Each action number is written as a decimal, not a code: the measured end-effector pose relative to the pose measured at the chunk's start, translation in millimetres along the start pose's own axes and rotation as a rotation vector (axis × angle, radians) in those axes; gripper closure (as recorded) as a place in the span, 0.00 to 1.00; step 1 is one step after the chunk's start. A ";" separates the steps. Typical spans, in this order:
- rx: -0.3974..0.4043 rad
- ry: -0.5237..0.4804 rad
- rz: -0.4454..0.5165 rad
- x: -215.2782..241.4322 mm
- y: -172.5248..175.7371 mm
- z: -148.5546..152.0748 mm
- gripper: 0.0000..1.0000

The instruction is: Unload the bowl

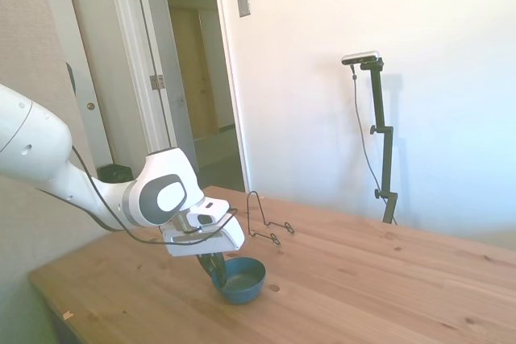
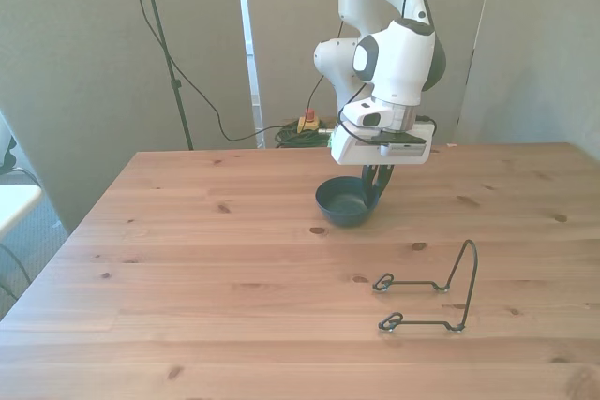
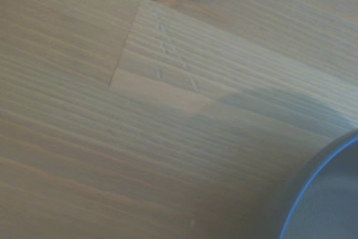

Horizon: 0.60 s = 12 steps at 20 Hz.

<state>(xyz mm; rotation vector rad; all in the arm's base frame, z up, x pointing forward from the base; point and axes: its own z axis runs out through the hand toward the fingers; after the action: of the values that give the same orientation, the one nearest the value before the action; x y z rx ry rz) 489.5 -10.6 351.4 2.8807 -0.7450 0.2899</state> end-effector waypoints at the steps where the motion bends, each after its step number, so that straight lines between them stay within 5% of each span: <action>1: 0.000 -0.001 0.000 0.2 -0.6 0.1 0.00; 12: 0.001 0.011 0.070 13.0 0.9 -10.2 0.00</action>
<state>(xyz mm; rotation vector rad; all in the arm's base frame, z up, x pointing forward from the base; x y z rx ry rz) 498.7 -15.4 364.3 2.8553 -0.8453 0.3142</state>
